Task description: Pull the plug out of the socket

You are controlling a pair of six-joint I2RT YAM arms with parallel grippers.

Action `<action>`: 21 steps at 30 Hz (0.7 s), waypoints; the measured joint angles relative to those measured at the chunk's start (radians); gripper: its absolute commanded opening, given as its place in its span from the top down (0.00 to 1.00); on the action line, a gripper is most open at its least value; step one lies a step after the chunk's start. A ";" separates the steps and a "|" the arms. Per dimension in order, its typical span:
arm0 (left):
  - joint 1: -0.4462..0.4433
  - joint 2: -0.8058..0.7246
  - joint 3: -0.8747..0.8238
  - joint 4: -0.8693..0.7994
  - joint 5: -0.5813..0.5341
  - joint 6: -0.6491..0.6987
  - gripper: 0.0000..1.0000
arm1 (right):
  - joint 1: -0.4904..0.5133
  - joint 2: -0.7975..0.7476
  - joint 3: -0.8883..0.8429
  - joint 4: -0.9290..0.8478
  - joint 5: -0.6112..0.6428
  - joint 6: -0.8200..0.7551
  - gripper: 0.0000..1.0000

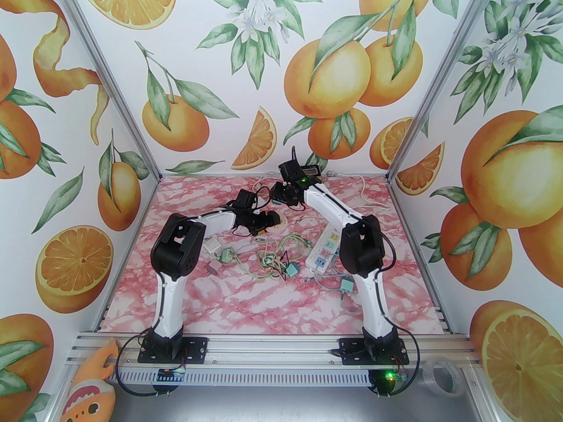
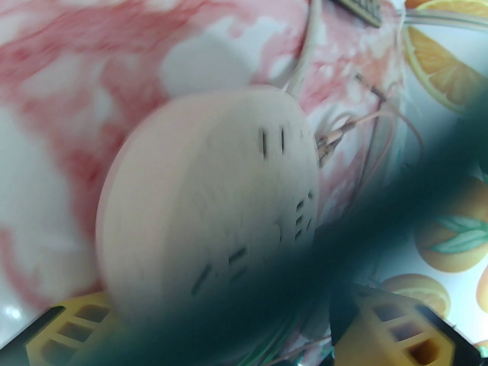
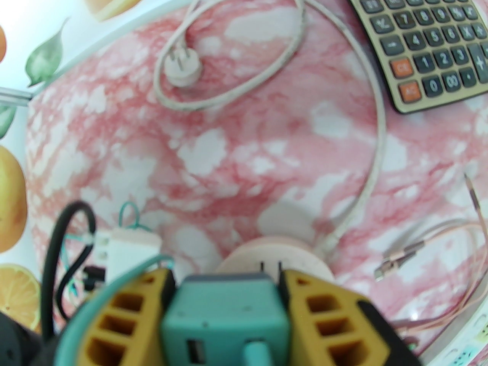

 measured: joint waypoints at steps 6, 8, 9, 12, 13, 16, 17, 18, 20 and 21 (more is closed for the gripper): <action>0.024 -0.068 -0.021 -0.162 -0.067 0.031 0.08 | -0.017 0.037 0.000 0.063 -0.027 0.016 0.57; 0.031 -0.093 -0.022 -0.208 -0.085 0.043 0.08 | -0.025 0.060 0.004 0.093 -0.041 0.023 0.55; 0.035 -0.108 -0.022 -0.229 -0.093 0.052 0.08 | -0.028 0.076 0.010 0.107 -0.049 0.026 0.54; 0.046 -0.160 -0.017 -0.285 -0.115 0.071 0.07 | -0.037 0.127 0.026 0.139 -0.069 0.042 0.51; 0.048 -0.175 -0.010 -0.302 -0.121 0.078 0.07 | -0.040 0.144 0.032 0.147 -0.077 0.048 0.50; 0.055 -0.224 0.019 -0.338 -0.151 0.098 0.08 | -0.045 0.190 0.044 0.169 -0.097 0.066 0.47; 0.055 -0.241 0.028 -0.346 -0.162 0.105 0.08 | -0.046 0.201 0.046 0.172 -0.102 0.070 0.46; 0.057 -0.256 0.036 -0.352 -0.172 0.108 0.08 | -0.047 0.212 0.049 0.177 -0.106 0.072 0.44; 0.061 -0.282 0.051 -0.360 -0.184 0.113 0.07 | -0.047 0.223 0.053 0.182 -0.110 0.078 0.40; 0.064 -0.293 0.061 -0.366 -0.191 0.117 0.07 | -0.047 0.225 0.053 0.182 -0.113 0.081 0.35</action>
